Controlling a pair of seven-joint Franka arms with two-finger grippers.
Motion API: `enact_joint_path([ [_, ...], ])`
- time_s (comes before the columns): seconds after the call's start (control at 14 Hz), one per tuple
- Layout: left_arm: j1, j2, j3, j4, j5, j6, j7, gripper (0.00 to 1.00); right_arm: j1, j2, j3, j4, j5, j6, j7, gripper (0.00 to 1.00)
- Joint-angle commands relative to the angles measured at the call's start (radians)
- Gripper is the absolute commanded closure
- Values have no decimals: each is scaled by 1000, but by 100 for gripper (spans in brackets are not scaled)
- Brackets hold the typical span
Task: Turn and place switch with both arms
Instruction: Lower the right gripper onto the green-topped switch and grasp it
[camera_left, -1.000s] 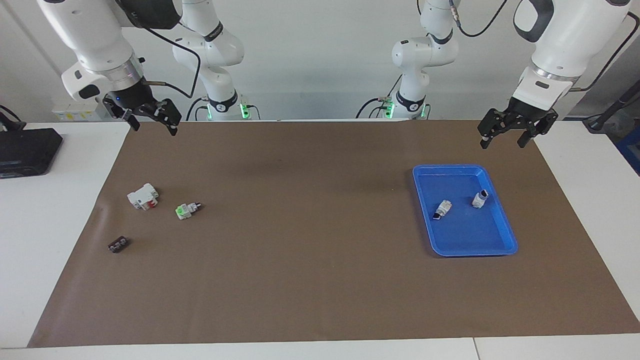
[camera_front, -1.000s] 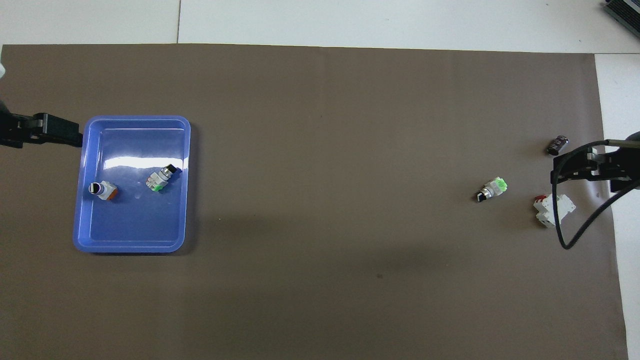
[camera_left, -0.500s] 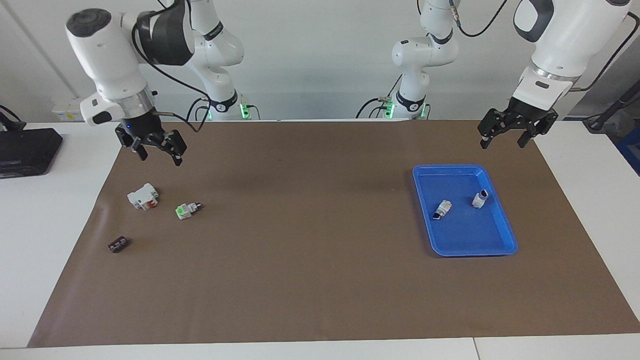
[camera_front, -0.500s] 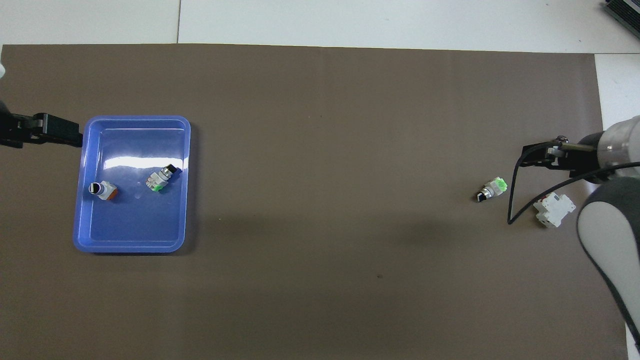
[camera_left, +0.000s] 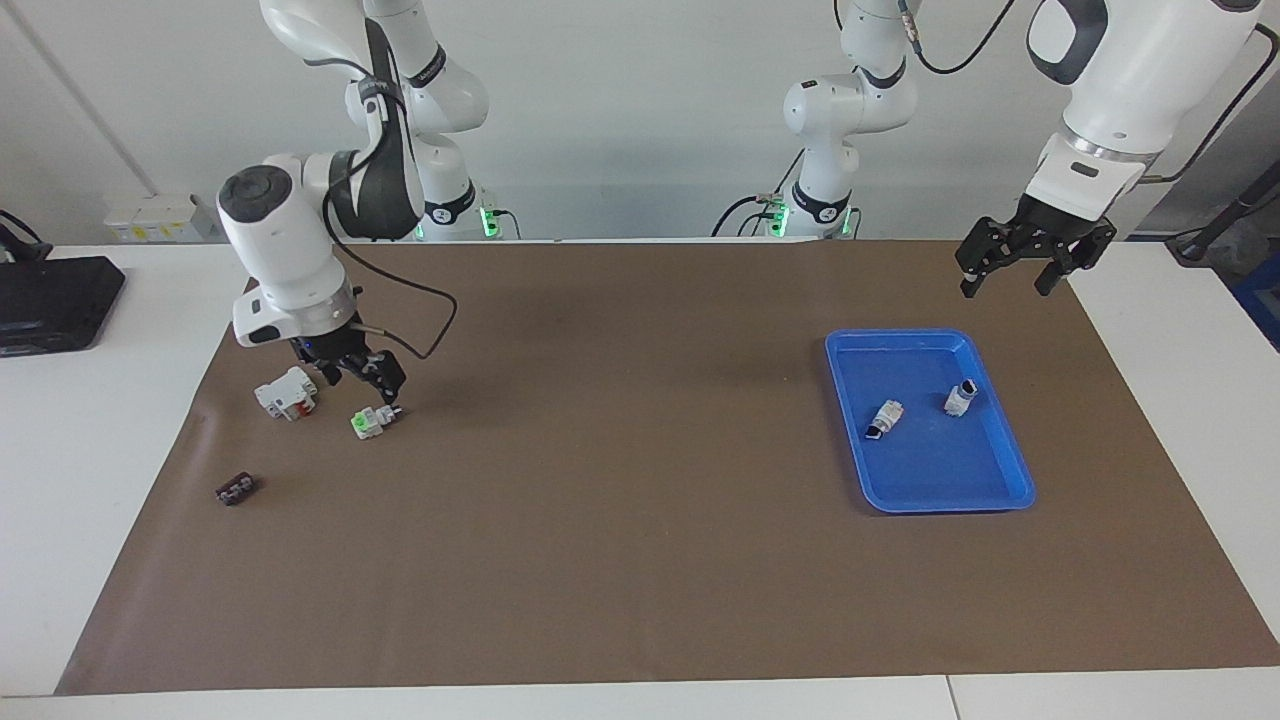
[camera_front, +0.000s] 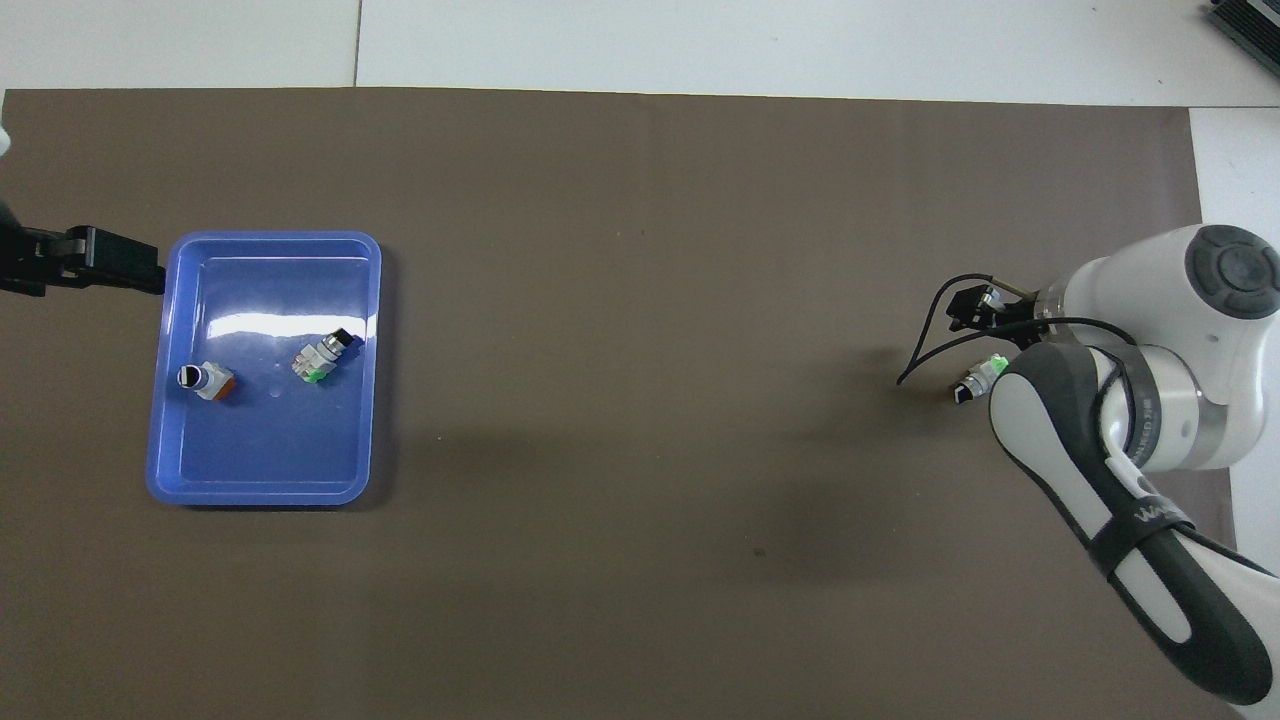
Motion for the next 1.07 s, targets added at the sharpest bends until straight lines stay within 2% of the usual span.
enact_joint_path([
  [0.0, 2, -26, 5, -29, -14, 4, 6, 0, -32, 14, 5, -26, 6, 29, 111, 0],
  [0.36, 2, -26, 5, -29, -14, 4, 6, 0, -69, -6, 5, -98, 6, 29, 117, 0],
  [1.0, 2, -26, 5, -29, -14, 4, 6, 0, -86, 22, 7, -130, 6, 115, 125, 1],
])
